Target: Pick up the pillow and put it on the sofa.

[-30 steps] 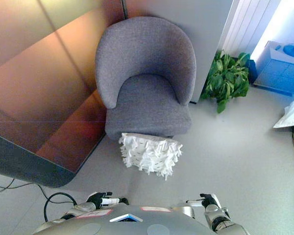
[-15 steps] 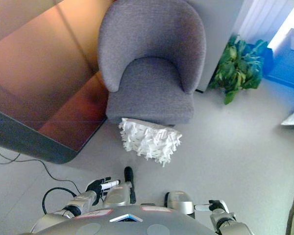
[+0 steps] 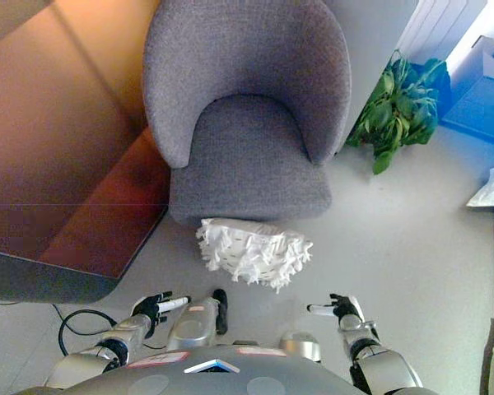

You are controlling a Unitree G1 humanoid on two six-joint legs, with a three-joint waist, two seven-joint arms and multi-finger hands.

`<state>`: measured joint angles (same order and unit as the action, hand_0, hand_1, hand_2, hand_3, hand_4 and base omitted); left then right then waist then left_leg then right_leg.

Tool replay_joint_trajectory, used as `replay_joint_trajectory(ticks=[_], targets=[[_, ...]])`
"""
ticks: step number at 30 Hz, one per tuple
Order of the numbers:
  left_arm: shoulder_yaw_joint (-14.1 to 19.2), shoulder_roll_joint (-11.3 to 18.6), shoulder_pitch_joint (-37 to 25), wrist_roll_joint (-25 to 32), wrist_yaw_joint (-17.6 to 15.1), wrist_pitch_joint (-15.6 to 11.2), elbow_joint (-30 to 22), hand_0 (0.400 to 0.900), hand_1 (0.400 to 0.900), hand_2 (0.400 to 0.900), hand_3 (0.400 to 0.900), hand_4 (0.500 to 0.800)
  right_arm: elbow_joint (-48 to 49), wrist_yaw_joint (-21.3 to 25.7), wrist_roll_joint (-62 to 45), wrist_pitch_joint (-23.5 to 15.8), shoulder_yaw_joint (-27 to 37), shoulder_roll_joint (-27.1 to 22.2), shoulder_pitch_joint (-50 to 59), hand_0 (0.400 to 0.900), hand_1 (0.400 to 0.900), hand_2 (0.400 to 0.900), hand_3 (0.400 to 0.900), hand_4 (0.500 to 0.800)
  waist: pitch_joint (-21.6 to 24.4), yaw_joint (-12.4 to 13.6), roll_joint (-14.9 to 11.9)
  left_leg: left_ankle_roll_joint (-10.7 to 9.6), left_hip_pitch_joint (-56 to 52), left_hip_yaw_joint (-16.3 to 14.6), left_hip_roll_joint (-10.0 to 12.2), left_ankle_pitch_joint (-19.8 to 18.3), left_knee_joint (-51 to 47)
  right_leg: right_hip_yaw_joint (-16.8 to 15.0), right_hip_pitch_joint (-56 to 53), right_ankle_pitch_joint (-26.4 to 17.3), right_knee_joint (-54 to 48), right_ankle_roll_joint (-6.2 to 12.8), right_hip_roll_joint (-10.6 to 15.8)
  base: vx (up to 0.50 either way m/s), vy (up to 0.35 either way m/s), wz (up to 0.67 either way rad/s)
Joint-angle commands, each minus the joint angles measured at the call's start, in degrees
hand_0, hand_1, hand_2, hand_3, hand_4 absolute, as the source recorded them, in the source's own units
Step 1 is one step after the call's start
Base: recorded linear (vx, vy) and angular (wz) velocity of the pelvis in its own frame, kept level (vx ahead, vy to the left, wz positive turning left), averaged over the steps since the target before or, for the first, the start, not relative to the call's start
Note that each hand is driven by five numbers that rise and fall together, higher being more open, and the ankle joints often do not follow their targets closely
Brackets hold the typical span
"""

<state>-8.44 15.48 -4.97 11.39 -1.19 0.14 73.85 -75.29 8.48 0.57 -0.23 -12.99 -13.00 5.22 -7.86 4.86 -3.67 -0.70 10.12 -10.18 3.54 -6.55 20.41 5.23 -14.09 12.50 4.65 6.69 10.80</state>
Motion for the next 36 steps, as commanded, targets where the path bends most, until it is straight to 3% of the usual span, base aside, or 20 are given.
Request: replay_joint_trajectory(ticks=[1,2,3,4,8,11,13,15,17,22,29,31,36], targets=[[-0.8,2.1,2.9,-1.9,0.5,0.0,-0.8,0.9,0.9,0.9,0.9,0.8,3.6,2.9,2.4,-1.6,1.0,-3.5,-2.0,0.9,0.9,0.9,0.9,0.8,2.9,1.7,0.6,1.0,8.1,1.9,0.0,6.1,-2.7,0.1,-3.8,-9.3,11.3,3.32,1.5,0.21,0.126,-0.07],[-0.8,2.2,2.9,-2.1,0.6,0.1,-0.8,0.9,0.9,0.9,0.9,0.8,3.7,3.1,2.3,-1.7,1.0,-3.4,-2.0,0.9,0.9,0.9,0.9,0.8,3.0,1.7,0.5,1.3,7.9,1.9,-0.3,5.9,-2.8,0.1,-3.4,-10.5,12.2,3.43,1.7,0.29,0.149,-0.04],[-1.0,2.5,2.9,-3.4,0.6,0.6,-0.8,0.9,0.9,0.9,0.9,0.8,4.1,3.0,2.8,-1.9,1.2,-3.4,-2.1,0.9,0.9,0.9,0.9,0.8,3.0,1.5,0.5,2.1,5.6,1.8,-1.6,4.8,-4.1,0.9,0.8,-15.1,16.9,3.51,3.5,0.29,0.14,-0.07],[-0.9,2.6,2.9,-3.8,0.5,0.8,-0.7,0.9,0.9,0.9,0.9,0.8,4.2,2.9,3.3,-2.0,1.1,-3.4,-2.0,0.9,0.9,0.9,0.9,0.8,2.9,1.2,0.8,2.4,3.7,1.6,-1.6,4.4,-5.0,1.9,4.1,-16.0,18.2,3.0,5.1,0.34,0.108,-0.09],[-2.3,4.4,0.4,-3.0,0.4,1.4,-0.9,0.9,0.9,0.9,0.9,0.8,4.6,3.7,3.9,-2.1,-1.8,-3.6,0.4,0.9,0.9,0.9,0.9,0.8,1.1,-0.1,2.2,1.0,-0.3,2.6,1.0,4.4,-6.8,3.3,13.7,-12.7,9.2,1.35,5.2,0.12,-0.183,0.12],[-3.3,5.2,-2.0,-2.0,0.3,0.9,-0.9,0.9,0.9,0.9,0.9,0.8,5.0,4.5,3.9,-1.5,-3.2,-3.7,3.2,0.9,0.9,0.9,0.9,0.8,-1.2,-1.5,1.4,-1.1,-2.3,3.8,2.4,2.7,-7.2,2.1,21.7,-23.1,-0.2,3.72,8.9,0.09,-0.381,0.48],[-3.8,5.7,-2.1,-1.4,0.0,0.9,-1.3,0.9,0.9,0.9,0.9,0.8,5.4,4.4,5.4,-0.2,-3.7,-3.7,4.3,0.9,0.9,0.9,0.9,0.8,-2.1,-2.4,1.0,-1.7,-4.1,4.6,3.8,0.7,-7.6,1.3,25.0,-25.8,-4.2,4.81,9.4,0.21,-0.417,0.53],[-3.9,6.1,-1.7,-1.8,-0.2,0.3,-1.2,0.9,0.9,0.9,0.9,0.8,5.7,4.4,5.8,1.1,-4.6,-3.4,4.7,0.9,0.9,0.9,0.9,0.8,-2.5,-2.7,0.6,-2.0,-4.9,6.1,5.9,-0.8,-6.7,-0.5,26.4,-24.5,-2.5,5.05,8.5,0.25,-0.469,0.7],[-3.8,5.4,-0.2,-4.1,-0.4,-0.8,-0.4,0.9,0.9,0.9,0.9,0.8,5.7,5.2,7.0,2.2,-4.6,-3.0,4.0,0.9,0.9,0.9,0.9,0.8,-2.4,-3.1,0.3,-2.0,-4.8,8.6,7.7,-1.2,-4.5,-2.2,23.9,-19.6,1.3,5.35,7.2,0.31,-0.438,0.8],[-3.4,2.2,1.3,-2.4,-0.6,-1.7,-0.3,0.9,0.9,0.9,0.9,0.8,5.5,5.9,10.8,2.9,-6.3,-3.4,3.4,0.9,0.9,0.9,0.9,0.8,-1.5,-3.4,1.3,-4.4,-10.6,7.4,11.8,3.5,-11.8,2.0,19.9,-14.2,4.3,4.36,4.8,0.23,-0.169,0.33],[-6.1,0.2,1.8,-4.2,0.5,0.3,-0.9,0.9,0.9,0.9,0.9,0.8,6.6,9.6,13.9,3.0,-8.8,-5.6,7.0,0.9,0.9,0.9,0.9,0.8,-1.1,-1.8,4.2,-7.1,-11.2,9.9,11.1,7.2,-17.7,6.6,18.6,-13.2,4.2,3.8,4.9,0.13,-0.024,0.32],[-6.7,1.2,1.6,-3.6,0.5,0.6,-1.2,0.9,0.9,0.9,0.9,0.8,8.1,6.4,14.1,2.5,-9.8,-6.9,9.5,0.9,0.9,0.9,0.9,0.8,-2.2,-1.1,4.8,-7.4,-9.7,10.8,10.7,7.3,-17.4,6.7,20.0,-13.2,4.7,4.21,5.5,-0.02,-0.023,0.2],[-7.6,5.0,-2.7,0.8,0.6,-0.1,-2.1,0.9,0.9,0.9,0.9,0.8,8.7,3.8,12.2,4.2,-13.8,-9.4,20.9,0.9,0.9,0.9,0.9,0.8,-7.9,1.3,5.9,-7.4,-1.7,14.1,9.0,7.7,-14.3,6.1,26.8,-14.1,7.7,5.14,7.9,-0.2,-0.031,0.25]])
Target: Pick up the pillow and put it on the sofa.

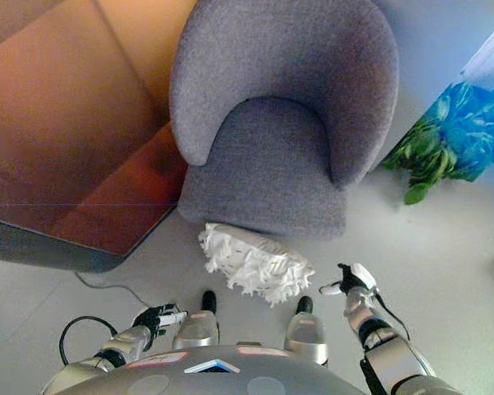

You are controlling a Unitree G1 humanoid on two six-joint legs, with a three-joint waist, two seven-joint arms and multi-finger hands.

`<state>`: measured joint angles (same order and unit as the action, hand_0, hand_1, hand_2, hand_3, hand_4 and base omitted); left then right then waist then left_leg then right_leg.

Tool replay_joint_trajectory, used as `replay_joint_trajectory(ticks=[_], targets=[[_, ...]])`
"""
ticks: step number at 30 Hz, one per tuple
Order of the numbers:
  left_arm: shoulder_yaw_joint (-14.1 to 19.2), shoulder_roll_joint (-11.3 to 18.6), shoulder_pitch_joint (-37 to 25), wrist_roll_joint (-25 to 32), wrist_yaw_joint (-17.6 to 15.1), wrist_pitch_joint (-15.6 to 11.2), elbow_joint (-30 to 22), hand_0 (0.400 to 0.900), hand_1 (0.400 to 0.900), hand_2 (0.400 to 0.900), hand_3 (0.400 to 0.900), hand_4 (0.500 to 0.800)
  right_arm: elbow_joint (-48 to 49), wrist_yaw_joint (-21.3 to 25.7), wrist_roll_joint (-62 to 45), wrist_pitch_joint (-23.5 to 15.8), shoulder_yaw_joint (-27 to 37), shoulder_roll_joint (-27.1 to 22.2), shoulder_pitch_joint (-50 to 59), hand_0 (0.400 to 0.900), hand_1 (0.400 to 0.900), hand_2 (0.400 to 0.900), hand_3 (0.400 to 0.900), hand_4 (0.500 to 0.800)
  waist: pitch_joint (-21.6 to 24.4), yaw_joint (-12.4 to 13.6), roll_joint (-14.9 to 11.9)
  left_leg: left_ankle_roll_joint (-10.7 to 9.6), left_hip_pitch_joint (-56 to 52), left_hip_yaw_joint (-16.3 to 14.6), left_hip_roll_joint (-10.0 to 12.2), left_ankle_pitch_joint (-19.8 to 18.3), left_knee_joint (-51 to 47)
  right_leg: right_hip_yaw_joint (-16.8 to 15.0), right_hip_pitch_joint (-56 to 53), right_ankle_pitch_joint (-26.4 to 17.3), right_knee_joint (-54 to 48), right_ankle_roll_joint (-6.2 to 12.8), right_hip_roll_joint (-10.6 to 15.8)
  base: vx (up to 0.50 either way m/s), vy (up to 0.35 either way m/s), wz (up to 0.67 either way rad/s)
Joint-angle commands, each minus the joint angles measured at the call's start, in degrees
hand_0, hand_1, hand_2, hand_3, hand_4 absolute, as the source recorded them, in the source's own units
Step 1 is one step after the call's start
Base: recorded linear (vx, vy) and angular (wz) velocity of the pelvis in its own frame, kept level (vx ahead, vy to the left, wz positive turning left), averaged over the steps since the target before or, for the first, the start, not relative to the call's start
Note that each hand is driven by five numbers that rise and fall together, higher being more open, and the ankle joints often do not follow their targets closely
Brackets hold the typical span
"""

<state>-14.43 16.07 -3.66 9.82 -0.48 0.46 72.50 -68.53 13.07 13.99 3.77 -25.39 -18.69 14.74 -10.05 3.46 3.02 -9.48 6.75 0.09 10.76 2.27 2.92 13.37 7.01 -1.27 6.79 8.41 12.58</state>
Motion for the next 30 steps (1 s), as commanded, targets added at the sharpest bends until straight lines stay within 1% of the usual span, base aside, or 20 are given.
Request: replay_joint_trajectory(ticks=[1,5,6,8,12,14,16,19,22,26,30], targets=[[-1.8,5.0,-5.0,3.1,-0.1,-0.4,-0.9,0.9,0.9,0.9,0.9,0.8,1.8,-1.7,-2.2,0.7,-1.8,-4.1,13.9,0.9,0.9,0.9,0.9,0.8,-6.9,3.2,-0.5,1.5,3.6,4.5,1.1,-1.2,4.4,-2.2,7.2,-0.5,6.4,3.57,6.8,-0.23,0.009,0.32],[-2.6,6.2,-7.6,5.1,0.4,-0.1,-1.3,0.9,0.9,0.9,0.9,0.8,1.6,-4.7,-5.6,3.4,-4.1,-5.7,21.7,0.9,0.9,0.9,0.9,0.8,-10.6,5.1,1.1,1.5,10.5,6.3,-1.6,-1.3,8.5,-2.1,11.5,-1.2,8.1,3.94,9.0,-0.16,0.05,0.24],[-2.6,6.2,-7.7,5.1,0.4,-0.2,-1.3,0.9,0.9,0.9,0.9,0.8,1.6,-4.8,-5.7,3.5,-4.1,-5.7,22.0,0.9,0.9,0.9,0.9,0.8,-10.7,5.1,1.2,1.5,10.8,6.4,-1.7,-1.3,8.7,-2.1,11.7,-1.3,8.2,3.97,9.1,-0.1,0.098,0.11],[-2.7,6.2,-8.0,5.8,0.5,-0.1,-1.5,0.9,0.9,0.9,0.9,0.8,1.4,-5.5,-6.8,4.2,-4.6,-5.9,23.9,0.9,0.9,0.9,0.9,0.8,-11.8,5.6,1.7,1.8,12.7,6.7,-2.7,-1.6,10.0,-2.4,13.0,-1.8,8.1,4.22,9.9,-0.07,0.106,0.05],[-2.6,6.5,-7.8,8.1,-0.5,-0.4,-3.2,0.9,0.9,0.9,0.9,0.8,2.4,-5.3,-7.3,5.8,-5.3,-6.4,26.9,0.9,0.9,0.9,0.9,0.8,-14.1,6.0,2.3,2.4,16.5,6.8,-4.3,-2.7,13.7,-4.2,15.9,-2.3,8.8,4.69,11.0,-0.05,0.119,-0.02],[-2.5,6.7,-7.8,8.8,-0.4,-0.7,-3.7,0.9,0.9,0.9,0.9,0.8,2.3,-5.3,-6.5,6.3,-5.5,-6.8,28.1,0.9,0.9,0.9,0.9,0.8,-15.0,6.1,2.6,2.8,18.3,6.5,-4.8,-3.3,15.4,-5.2,17.4,-2.3,9.3,4.83,11.4,-0.06,0.088,0.0],[-2.6,6.9,-7.8,9.3,-0.2,-1.1,-3.9,0.9,0.9,0.9,0.9,0.8,2.3,-5.6,-5.8,6.4,-5.7,-7.3,28.9,0.9,0.9,0.9,0.9,0.8,-15.6,6.0,2.9,2.9,19.4,6.3,-5.2,-3.7,16.4,-5.9,18.4,-2.3,9.7,4.9,11.5,-0.05,0.091,0.01],[-2.7,6.7,-7.4,9.8,0.3,-1.6,-4.7,0.9,0.9,0.9,0.9,0.8,2.2,-7.4,-6.2,6.7,-6.2,-9.0,31.4,0.9,0.9,0.9,0.9,0.8,-16.6,6.0,3.7,3.1,21.8,5.8,-6.0,-4.4,18.4,-7.3,20.4,-2.6,10.0,5.0,11.9,-0.06,0.125,-0.02],[-2.7,6.3,-7.1,10.6,0.4,-3.2,-4.8,0.9,0.9,0.9,0.9,0.8,1.9,-8.6,-5.8,6.4,-6.2,-10.2,33.1,0.9,0.9,0.9,0.9,0.8,-17.4,5.9,4.4,3.3,23.0,5.2,-6.2,-4.9,19.5,-8.4,21.8,-2.7,10.5,4.99,12.1,-0.06,0.122,-0.04],[-3.1,5.5,-6.4,11.9,0.2,-4.3,-6.3,0.9,0.9,0.9,0.9,0.8,1.8,-8.1,-5.3,6.2,-6.1,-10.7,33.8,0.9,0.9,0.9,0.9,0.8,-18.0,5.9,5.2,3.3,23.7,5.3,-6.7,-5.2,20.2,-9.3,22.5,-3.1,10.6,5.1,12.5,-0.04,0.094,0.01],[-2.9,5.7,-6.5,12.9,0.3,-4.3,-7.2,0.9,0.9,0.9,0.9,0.8,1.6,-7.6,-5.1,6.7,-6.3,-11.7,36.0,0.9,0.9,0.9,0.9,0.8,-18.8,6.1,5.5,3.3,25.1,4.9,-6.4,-5.1,21.0,-9.4,24.0,-3.5,11.0,5.31,12.8,-0.06,0.033,0.01]])
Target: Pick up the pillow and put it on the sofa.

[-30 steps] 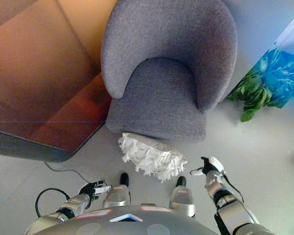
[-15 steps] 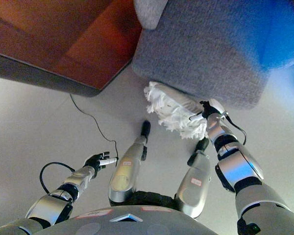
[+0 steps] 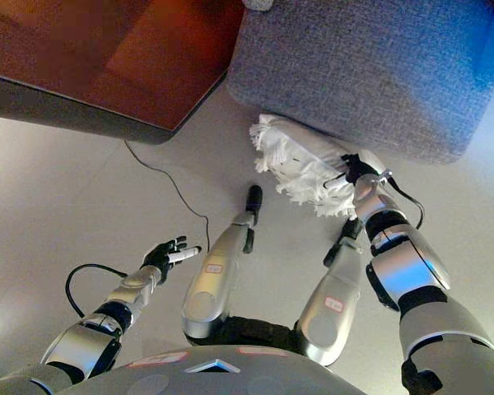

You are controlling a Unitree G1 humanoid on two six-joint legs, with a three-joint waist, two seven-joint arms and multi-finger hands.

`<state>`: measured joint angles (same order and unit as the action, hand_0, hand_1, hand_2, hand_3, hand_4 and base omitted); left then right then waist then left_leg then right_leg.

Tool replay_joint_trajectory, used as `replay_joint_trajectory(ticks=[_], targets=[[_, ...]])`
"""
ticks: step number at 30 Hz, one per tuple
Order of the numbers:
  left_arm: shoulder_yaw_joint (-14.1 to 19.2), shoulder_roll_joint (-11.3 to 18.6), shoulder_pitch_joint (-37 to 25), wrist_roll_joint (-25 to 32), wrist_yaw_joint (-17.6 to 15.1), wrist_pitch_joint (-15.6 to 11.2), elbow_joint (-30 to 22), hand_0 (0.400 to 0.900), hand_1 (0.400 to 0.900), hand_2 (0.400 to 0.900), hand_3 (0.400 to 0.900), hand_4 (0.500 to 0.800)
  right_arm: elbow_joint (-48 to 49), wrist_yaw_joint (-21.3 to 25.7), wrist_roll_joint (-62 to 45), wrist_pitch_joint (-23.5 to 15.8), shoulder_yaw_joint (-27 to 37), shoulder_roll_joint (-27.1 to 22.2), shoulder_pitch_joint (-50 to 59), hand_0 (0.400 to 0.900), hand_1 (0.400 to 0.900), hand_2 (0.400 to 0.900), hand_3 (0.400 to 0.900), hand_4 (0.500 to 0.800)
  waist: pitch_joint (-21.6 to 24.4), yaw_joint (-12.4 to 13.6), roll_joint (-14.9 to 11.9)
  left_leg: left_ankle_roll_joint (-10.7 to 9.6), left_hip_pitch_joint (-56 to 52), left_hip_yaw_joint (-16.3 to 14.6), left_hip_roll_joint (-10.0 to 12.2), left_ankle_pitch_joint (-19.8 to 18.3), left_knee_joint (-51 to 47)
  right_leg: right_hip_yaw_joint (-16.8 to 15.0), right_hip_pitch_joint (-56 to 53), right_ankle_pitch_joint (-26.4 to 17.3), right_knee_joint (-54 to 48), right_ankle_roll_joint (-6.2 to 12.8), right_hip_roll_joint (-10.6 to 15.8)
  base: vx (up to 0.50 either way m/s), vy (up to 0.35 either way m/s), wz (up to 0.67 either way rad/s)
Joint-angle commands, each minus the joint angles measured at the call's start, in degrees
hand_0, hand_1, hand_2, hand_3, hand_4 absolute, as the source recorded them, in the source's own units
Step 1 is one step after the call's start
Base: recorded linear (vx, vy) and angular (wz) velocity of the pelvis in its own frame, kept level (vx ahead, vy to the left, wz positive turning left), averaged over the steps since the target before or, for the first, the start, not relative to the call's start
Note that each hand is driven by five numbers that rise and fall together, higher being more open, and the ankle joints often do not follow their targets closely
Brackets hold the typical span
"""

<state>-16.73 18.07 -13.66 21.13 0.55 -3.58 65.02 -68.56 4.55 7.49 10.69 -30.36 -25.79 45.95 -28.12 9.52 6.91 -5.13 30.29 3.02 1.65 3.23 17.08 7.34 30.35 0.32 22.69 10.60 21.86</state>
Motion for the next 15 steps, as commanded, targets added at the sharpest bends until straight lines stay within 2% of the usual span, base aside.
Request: replay_joint_trajectory(ticks=[1,7,15], targets=[[-0.6,3.9,3.7,1.6,-0.5,-0.2,0.1,0.9,0.9,0.9,0.9,0.8,1.7,1.5,1.6,0.3,-1.4,-5.1,5.5,0.9,0.9,0.9,0.9,0.8,-0.9,0.2,1.6,-1.1,2.1,2.1,2.7,-6.0,7.1,-3.4,1.1,-5.2,-4.7,3.14,3.5,-0.07,0.018,0.0],[-1.5,2.9,4.2,2.8,-0.3,-1.1,-0.2,0.9,0.9,0.9,0.9,0.8,1.6,4.5,3.1,2.5,-2.4,-6.5,9.6,0.9,0.9,0.9,0.9,0.8,-1.6,0.0,2.9,-0.8,3.7,2.1,1.9,-5.7,7.3,-4.4,3.1,-6.0,-5.0,3.24,3.6,-0.05,0.072,-0.03],[-2.8,1.2,5.0,4.9,-0.9,-1.1,-2.5,0.9,0.9,0.9,0.9,0.8,0.9,0.8,5.8,5.9,-4.6,-6.9,14.3,0.9,0.9,0.9,0.9,0.8,-1.7,0.1,5.7,-0.6,6.7,1.9,0.3,-5.7,8.2,-6.1,6.6,-6.8,-4.6,3.0,4.7,-0.02,0.124,0.05]])
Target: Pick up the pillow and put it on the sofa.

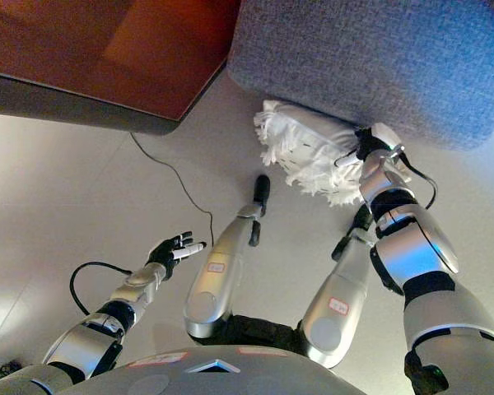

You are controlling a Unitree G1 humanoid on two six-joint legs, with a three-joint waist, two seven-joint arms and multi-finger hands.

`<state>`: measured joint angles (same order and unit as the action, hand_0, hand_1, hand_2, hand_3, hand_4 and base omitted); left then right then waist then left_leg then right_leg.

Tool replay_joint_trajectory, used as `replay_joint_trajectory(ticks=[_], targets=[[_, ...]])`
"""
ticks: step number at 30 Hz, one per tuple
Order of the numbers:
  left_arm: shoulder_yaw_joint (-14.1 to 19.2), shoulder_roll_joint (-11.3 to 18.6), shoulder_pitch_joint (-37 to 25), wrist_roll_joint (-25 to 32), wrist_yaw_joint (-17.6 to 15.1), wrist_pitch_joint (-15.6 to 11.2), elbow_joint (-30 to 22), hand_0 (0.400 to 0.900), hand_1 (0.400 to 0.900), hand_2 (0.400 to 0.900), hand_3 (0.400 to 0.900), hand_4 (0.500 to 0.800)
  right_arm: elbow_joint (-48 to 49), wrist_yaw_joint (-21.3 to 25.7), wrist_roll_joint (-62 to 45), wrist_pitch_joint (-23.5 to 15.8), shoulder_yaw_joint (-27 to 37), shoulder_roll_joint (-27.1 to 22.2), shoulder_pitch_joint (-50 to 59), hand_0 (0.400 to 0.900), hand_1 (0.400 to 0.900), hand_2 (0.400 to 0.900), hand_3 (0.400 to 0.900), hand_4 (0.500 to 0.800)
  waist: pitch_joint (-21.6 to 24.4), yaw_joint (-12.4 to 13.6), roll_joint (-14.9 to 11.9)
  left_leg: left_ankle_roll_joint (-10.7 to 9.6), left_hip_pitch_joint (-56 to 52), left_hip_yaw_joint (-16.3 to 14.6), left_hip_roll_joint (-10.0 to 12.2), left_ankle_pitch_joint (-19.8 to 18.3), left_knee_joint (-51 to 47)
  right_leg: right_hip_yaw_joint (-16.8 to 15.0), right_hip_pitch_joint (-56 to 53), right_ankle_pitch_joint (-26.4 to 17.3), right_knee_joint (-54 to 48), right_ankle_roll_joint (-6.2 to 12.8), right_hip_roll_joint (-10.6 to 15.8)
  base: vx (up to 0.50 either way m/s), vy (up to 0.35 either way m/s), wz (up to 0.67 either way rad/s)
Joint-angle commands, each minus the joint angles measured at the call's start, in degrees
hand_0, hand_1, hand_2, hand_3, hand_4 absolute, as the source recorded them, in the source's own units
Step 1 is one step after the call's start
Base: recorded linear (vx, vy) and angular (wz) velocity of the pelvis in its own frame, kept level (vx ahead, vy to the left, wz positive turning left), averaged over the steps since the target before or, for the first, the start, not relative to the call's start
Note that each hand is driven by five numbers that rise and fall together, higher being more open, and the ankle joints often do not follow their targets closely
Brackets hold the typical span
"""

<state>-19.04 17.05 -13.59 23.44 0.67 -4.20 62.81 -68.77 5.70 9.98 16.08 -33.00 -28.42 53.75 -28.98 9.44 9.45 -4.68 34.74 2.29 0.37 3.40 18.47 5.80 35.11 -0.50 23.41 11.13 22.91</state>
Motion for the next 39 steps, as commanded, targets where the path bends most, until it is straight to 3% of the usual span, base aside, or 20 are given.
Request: replay_joint_trajectory(ticks=[1,15,16,18,23,31,39], targets=[[-0.7,2.1,5.1,2.7,-0.9,-0.5,-0.6,0.9,0.9,0.9,0.9,0.8,1.1,-1.1,4.0,1.0,-2.4,-4.2,7.3,0.9,0.9,0.9,0.9,0.8,-0.8,0.3,3.5,-1.1,2.8,2.6,1.3,-5.8,7.0,-4.6,2.4,-6.2,-5.3,2.46,3.8,0.0,0.097,0.1],[-0.6,1.8,8.8,4.7,1.3,-2.8,-3.8,0.9,0.9,0.9,0.9,0.8,0.3,-11.2,11.5,3.1,-10.0,-3.7,20.1,0.9,0.9,0.9,0.9,0.8,-0.8,3.6,7.6,-0.4,13.1,2.4,-1.5,-5.6,11.0,-6.0,13.1,-7.1,-2.1,1.61,4.6,-0.03,0.091,0.04],[-0.4,1.7,9.1,4.9,1.5,-2.9,-4.0,0.9,0.9,0.9,0.9,0.8,0.1,-11.4,11.3,2.3,-10.3,-3.7,20.7,0.633,0.633,0.633,0.633,0.64,-0.8,3.7,7.8,-0.4,13.5,2.3,-1.6,-5.7,11.3,-6.2,13.6,-7.0,-1.8,1.57,4.7,-0.03,0.084,-0.02],[-0.2,1.5,9.7,4.7,1.9,-3.3,-4.5,0.9,0.9,0.9,0.9,0.8,-0.1,-12.4,10.6,1.5,-10.4,-3.9,21.6,0.4,0.4,0.4,0.4,0.5,-0.8,3.9,8.3,-0.4,14.2,2.1,-1.8,-5.8,11.8,-6.6,14.4,-6.8,-1.2,1.52,4.8,-0.03,0.079,0.0],[0.2,1.0,11.0,5.6,2.5,-3.8,-5.6,0.9,0.9,0.9,0.9,0.8,-1.3,-11.6,10.9,-1.4,-9.6,-4.7,21.9,0.4,0.4,0.4,0.4,0.5,-0.8,4.1,9.2,-0.7,14.4,1.8,-1.8,-5.5,11.6,-6.7,15.1,-7.1,-1.3,1.62,5.3,-0.03,0.066,-0.04],[0.6,0.7,12.0,6.7,2.9,-3.8,-6.3,0.9,0.9,0.9,0.9,0.8,-1.9,-10.1,11.7,-2.4,-9.6,-4.5,23.0,0.4,0.4,0.4,0.4,0.5,-0.8,4.4,10.1,-1.3,13.3,1.5,-1.5,-5.1,11.0,-6.5,14.6,-6.9,-0.8,1.91,6.1,-0.01,0.019,-0.02],[2.6,1.9,11.6,6.4,4.0,-2.9,-5.4,0.9,0.9,0.9,0.9,0.8,0.7,-9.7,10.3,-3.6,-8.9,-4.0,20.7,0.4,0.4,0.4,0.4,0.5,-0.8,4.3,7.4,-2.0,8.6,1.4,-0.1,-4.9,9.4,-3.3,8.5,-7.5,-3.2,2.43,6.3,-0.01,-0.06,-0.1]])
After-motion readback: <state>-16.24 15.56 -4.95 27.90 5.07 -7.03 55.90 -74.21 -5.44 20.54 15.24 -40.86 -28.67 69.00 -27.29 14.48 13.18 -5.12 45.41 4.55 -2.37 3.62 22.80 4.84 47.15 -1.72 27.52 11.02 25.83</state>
